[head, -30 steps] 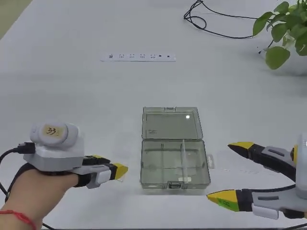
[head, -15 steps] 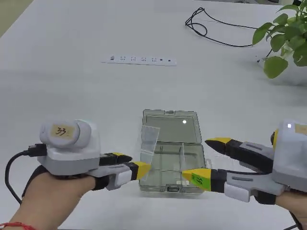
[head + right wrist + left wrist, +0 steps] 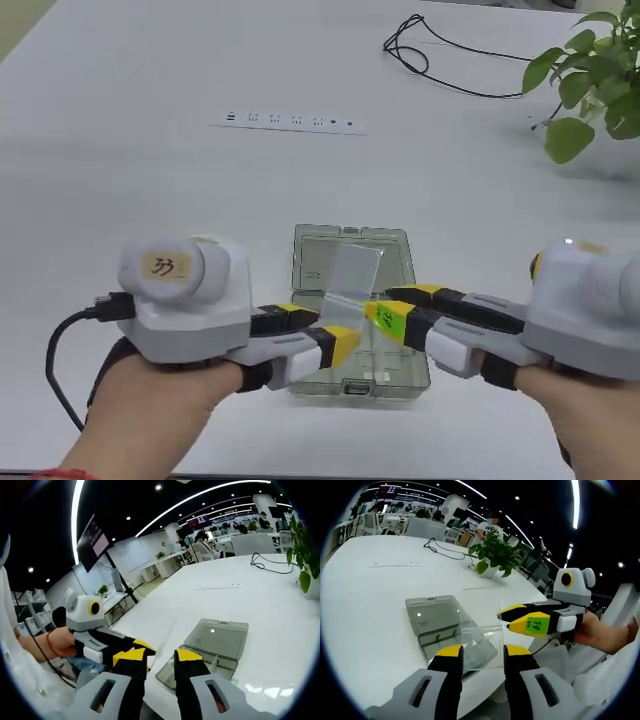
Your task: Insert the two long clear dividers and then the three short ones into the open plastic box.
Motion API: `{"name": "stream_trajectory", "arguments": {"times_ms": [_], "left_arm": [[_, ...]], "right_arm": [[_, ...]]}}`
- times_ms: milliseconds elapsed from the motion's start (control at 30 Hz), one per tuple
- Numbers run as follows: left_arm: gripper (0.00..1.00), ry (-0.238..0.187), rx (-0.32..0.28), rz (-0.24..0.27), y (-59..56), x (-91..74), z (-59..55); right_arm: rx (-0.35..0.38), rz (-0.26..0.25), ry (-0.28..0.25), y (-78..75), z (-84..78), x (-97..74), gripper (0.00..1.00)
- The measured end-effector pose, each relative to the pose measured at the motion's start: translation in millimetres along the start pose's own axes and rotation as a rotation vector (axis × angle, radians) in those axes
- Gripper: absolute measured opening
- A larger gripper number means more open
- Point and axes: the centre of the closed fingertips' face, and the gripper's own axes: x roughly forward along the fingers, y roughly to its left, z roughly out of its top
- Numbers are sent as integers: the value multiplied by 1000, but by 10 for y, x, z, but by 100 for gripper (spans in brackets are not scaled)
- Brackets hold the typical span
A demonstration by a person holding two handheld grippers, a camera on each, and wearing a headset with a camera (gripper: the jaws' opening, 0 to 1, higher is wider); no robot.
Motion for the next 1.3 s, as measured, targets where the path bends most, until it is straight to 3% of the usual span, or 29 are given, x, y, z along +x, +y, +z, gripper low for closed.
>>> {"name": "stream_trajectory", "arguments": {"times_ms": [500, 600, 700, 967, 1200, 1300], "left_arm": [[30, 10, 79, 17, -36, 20, 15], [30, 11, 87, 22, -28, 21, 7], [31, 2, 70, 21, -25, 25, 12], [36, 3, 74, 7, -55, 33, -7], [45, 7, 105, 13, 56, -57, -78], [47, 10, 150, 10, 107, -113, -112]], "right_arm": [[65, -28, 13, -3, -51, 54, 8], [105, -57, 22, -23, -70, 57, 7], [133, -76, 19, -28, -59, 64, 7], [128, -81, 44, 7, -84, 99, 6], [133, -88, 44, -37, 0, 90, 6], [146, -92, 48, -68, 36, 100, 6]]}}
